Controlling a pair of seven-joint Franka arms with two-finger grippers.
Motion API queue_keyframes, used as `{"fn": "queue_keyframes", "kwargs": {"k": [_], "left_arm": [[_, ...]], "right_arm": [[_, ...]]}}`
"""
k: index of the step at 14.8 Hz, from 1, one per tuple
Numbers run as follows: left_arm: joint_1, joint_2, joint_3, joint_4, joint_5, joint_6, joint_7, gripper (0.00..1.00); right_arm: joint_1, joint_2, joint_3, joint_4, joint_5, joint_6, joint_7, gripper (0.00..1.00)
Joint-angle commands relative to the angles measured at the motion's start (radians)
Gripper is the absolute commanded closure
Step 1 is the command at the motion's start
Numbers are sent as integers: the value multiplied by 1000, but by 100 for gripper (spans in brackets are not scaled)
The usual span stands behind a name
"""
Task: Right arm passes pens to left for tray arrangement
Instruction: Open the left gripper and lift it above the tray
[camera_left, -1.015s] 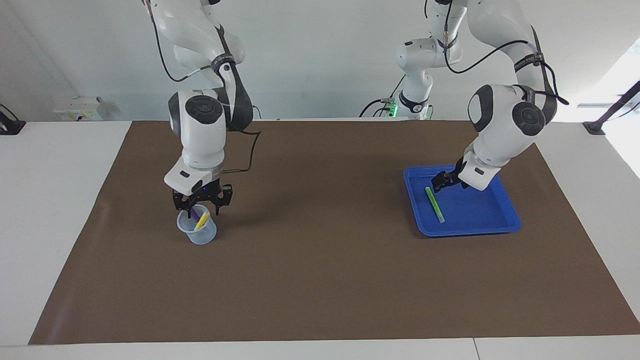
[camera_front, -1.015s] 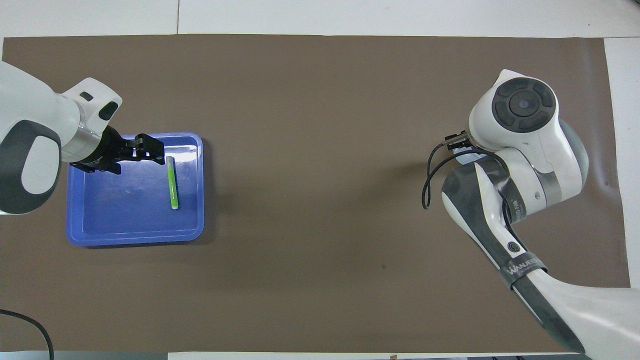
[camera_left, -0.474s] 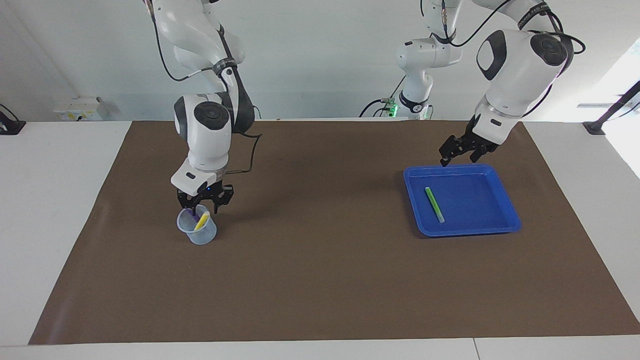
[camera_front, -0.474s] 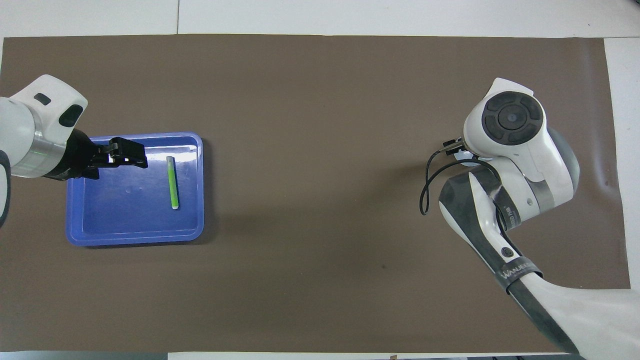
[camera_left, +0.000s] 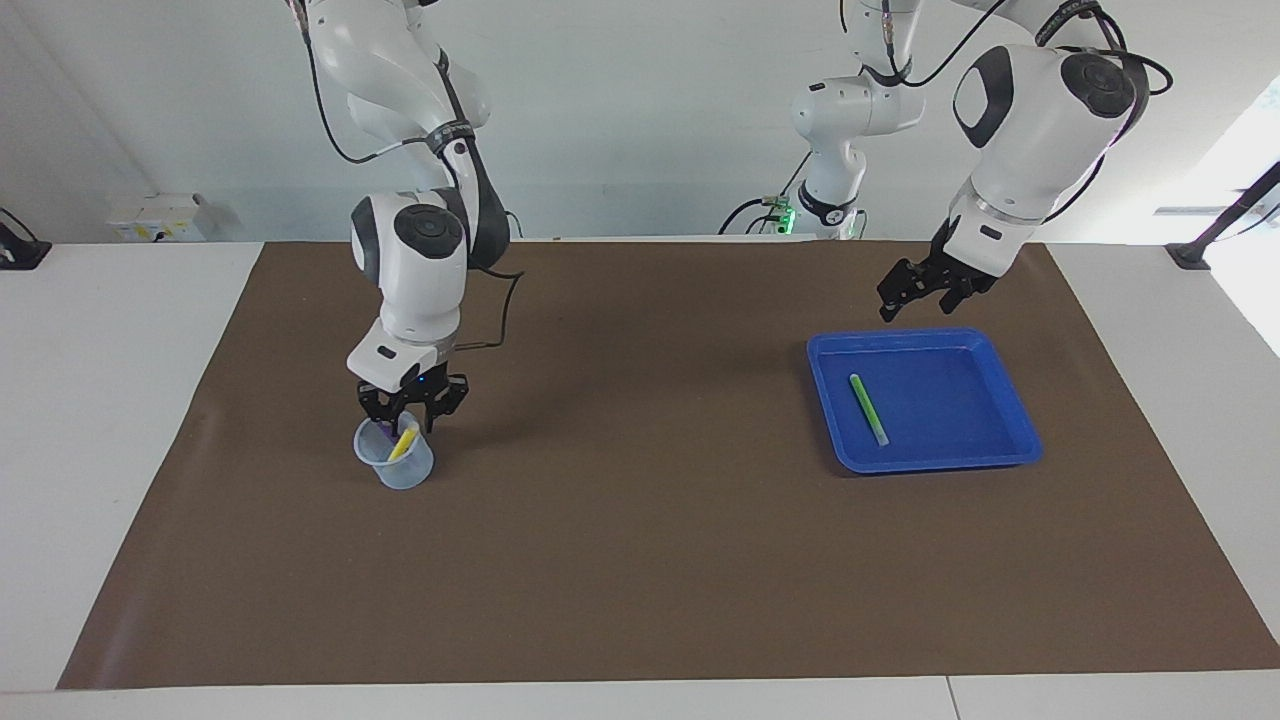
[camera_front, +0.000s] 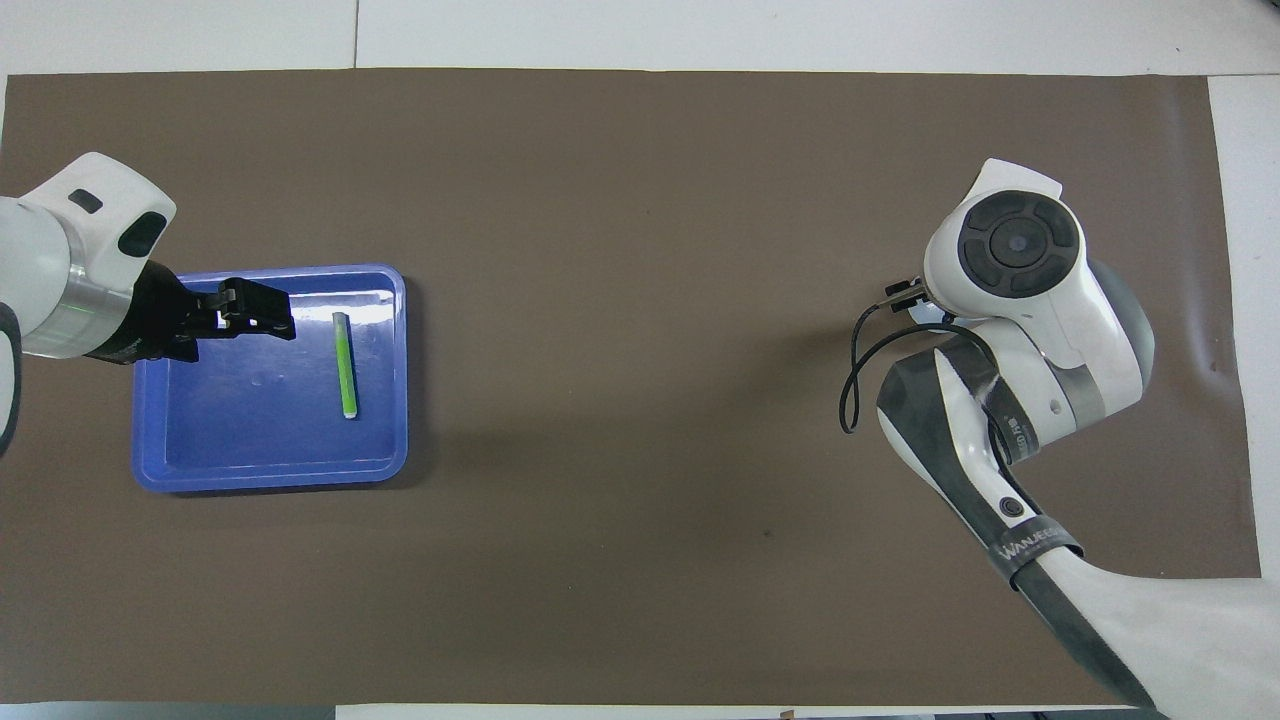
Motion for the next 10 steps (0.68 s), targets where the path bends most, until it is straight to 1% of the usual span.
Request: {"fn": "queue_keyframes", "kwargs": {"k": [1,4,6,8,10], "left_arm": [[-8,-18,3,-15,-10,-12,-9,0],[-6,-19,3,-15,-10,-15,-7,0],[-6,-19,3,-15,-10,-15,-10,0],[-8,-19,3,-15,-10,-15,-10,0],[-6,-19,3,-15,-10,-15,-11,0]], "right_arm": [[-5,-23,4,-30,-44,26,24,100],[-5,-23,2,-15,-45,20,17,100],[-5,-34,2,16,-44,-10,-2,100],[-5,-77,2,22,-30,-45,-20,100],[-5,-124,4,41,-2,-120,-23,100]]}}
